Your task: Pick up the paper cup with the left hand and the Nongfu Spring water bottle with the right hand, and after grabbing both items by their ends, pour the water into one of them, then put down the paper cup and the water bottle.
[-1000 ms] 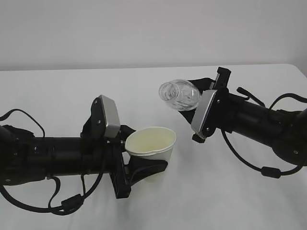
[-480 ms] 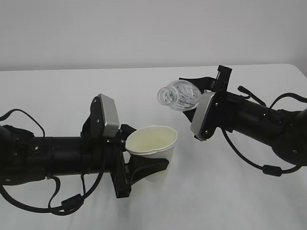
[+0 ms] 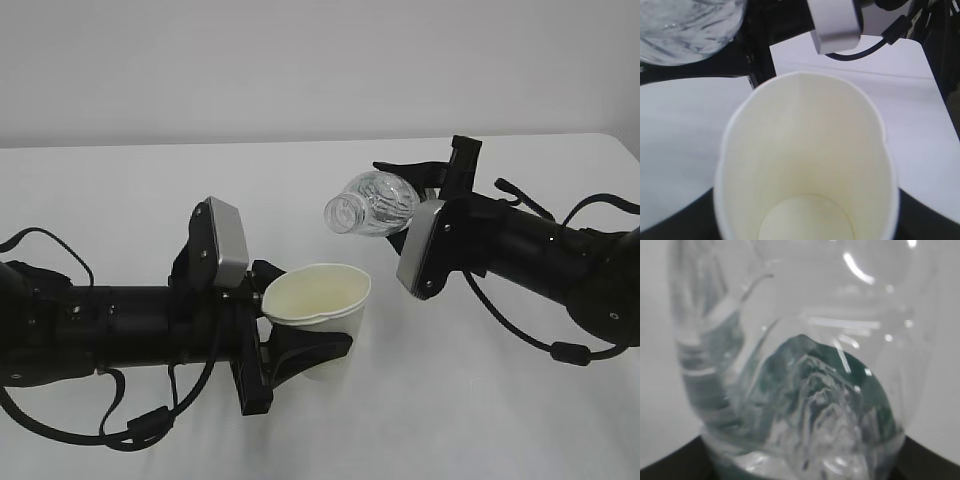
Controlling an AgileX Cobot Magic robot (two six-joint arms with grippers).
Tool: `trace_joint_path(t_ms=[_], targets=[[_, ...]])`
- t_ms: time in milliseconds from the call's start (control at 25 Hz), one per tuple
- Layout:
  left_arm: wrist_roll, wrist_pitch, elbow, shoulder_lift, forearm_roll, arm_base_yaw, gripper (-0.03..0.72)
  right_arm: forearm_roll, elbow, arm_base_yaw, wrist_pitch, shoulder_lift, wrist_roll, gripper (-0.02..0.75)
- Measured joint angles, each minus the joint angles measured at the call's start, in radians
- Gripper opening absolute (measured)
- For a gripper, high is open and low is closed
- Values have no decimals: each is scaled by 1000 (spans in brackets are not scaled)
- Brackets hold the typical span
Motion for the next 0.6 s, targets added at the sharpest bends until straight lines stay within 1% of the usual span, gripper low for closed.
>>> trace_joint_path(t_ms=[600], targets=[[0, 0, 0, 0, 2, 0, 428, 2, 0, 0, 0, 0, -83, 421]])
